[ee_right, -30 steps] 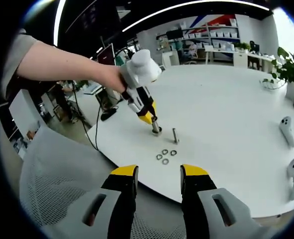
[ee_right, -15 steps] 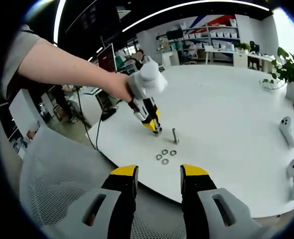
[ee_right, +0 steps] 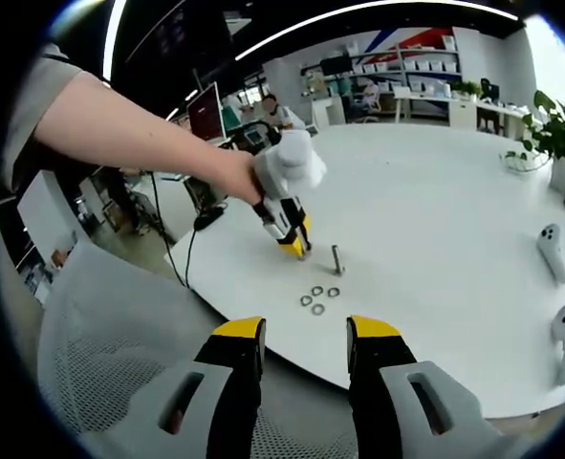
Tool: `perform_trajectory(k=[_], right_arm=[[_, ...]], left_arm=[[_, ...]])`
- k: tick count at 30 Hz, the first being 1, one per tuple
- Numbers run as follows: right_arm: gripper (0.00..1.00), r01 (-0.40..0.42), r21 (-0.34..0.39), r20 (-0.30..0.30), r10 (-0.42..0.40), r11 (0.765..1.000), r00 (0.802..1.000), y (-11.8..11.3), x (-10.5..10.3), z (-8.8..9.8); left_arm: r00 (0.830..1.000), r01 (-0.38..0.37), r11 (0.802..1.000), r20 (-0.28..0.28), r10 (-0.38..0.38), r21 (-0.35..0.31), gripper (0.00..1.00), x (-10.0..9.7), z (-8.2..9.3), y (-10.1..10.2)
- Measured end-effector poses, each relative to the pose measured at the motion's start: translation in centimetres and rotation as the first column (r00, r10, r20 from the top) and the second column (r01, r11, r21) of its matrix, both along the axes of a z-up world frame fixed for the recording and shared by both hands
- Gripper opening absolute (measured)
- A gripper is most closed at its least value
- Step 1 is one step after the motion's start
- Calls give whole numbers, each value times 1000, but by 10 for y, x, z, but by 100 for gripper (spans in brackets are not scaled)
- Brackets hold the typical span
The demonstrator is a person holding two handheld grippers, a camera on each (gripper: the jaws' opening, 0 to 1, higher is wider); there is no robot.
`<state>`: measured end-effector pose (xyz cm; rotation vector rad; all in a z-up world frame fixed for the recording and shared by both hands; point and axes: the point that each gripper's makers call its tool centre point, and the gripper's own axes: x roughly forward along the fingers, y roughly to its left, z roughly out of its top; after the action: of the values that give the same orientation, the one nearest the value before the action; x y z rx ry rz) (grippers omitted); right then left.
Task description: Place the washer onto the threaded stud by aligning its center hole with the stud, sliding it down to the base, and recovering from edge contact or off-axis alignment until the washer reaches the visible bottom stop.
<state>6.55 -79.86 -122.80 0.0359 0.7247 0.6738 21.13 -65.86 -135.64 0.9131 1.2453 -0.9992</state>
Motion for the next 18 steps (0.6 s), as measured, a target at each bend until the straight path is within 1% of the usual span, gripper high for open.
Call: perform_trajectory(k=[5,8,10,13,18], right_arm=[[36,1,-3,-1,-1,1000,1000,0,0,0],[36,7,-1,-1,-7,1000,1000,-1,1,0],[36,9,-1,-1,-9,1000,1000,-2,1,0],[36,5,0,-1,-5,1000,1000,-1,1,0],[36,10,0,0,-10,1000,1000,-1,1,0]], left_arm=[[1000,-16,1000,5,16,-10,23,0,1,1],[999,-25,999,34,26,-22,27,1,2,2],[998,-39,999,48,40,-34,28,2,5,3],[993,-70,995,88,76,-67,29,4,13,7],[983,-117,986,131,131,-115,30,0,29,17]])
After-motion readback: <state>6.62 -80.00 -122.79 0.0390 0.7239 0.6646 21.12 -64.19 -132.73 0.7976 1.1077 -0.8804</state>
